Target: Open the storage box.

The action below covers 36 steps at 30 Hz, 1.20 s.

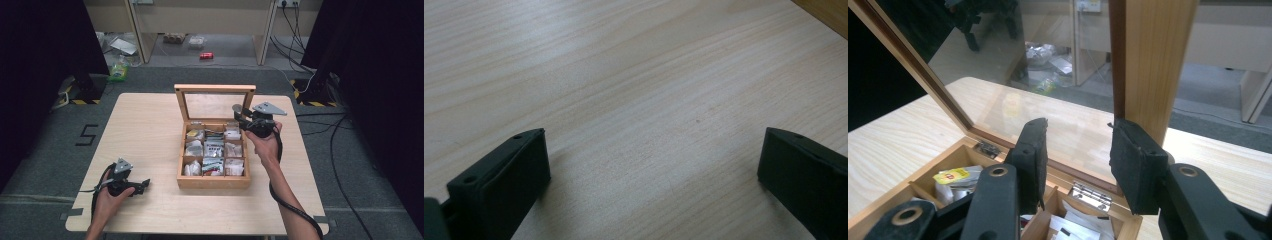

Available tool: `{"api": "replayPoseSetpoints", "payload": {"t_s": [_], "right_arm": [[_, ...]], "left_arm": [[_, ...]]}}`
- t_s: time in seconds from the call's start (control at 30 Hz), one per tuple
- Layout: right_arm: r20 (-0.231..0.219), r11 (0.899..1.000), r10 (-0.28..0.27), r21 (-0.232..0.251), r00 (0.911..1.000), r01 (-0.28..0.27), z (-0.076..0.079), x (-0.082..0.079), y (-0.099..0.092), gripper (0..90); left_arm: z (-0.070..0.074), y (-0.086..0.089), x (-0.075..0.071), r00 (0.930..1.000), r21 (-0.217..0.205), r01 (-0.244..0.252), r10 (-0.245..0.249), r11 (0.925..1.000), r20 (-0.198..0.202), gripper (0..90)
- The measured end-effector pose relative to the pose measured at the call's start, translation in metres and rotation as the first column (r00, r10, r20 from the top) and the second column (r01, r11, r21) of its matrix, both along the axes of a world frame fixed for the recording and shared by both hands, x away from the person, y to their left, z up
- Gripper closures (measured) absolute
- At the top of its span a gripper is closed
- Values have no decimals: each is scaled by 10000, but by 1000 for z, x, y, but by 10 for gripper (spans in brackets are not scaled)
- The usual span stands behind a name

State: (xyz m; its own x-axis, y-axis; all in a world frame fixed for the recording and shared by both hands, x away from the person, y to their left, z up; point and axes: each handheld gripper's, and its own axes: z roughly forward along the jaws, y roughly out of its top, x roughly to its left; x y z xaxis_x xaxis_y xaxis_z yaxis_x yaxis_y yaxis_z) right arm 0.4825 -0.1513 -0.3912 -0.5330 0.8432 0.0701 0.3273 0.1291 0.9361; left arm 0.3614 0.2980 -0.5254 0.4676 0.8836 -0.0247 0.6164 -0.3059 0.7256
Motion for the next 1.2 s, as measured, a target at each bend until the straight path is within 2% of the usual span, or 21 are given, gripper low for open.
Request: {"api": "replayPoseSetpoints", "payload": {"t_s": [0.17, 0.4, 0.7, 0.87, 0.97, 1.2], "right_arm": [[4, 9999, -152, -37, 9999, 152, -1, 5, 2, 582], [-50, 9976, -446, -537, 9990, 442, -2, 15, 6, 574], [-348, 9935, -840, -799, 9959, 810, -12, 25, 6, 561], [-430, 9933, -805, -870, 9958, 765, -14, 26, 7, 556], [-556, 9953, -680, -726, 9961, 638, -17, 23, 7, 550], [-912, 9960, -439, -815, 9949, 365, -18, 14, 5, 543]], "left_arm": [[0, 0, 0, 10000, -8, 5, -5, 10000, -10, 0], [0, 0, 0, 10000, 6, 2, -2, 10000, 1, 0], [0, 0, 0, 10000, 5, 4, -4, 10000, -1, 0], [0, 0, 0, 10000, 4, 2, -2, 10000, -5, 0], [0, 0, 0, 10000, 5, 10, -10, 10000, -6, 0], [0, 0, 0, 10000, 10, 5, -5, 10000, -6, 0]]}}
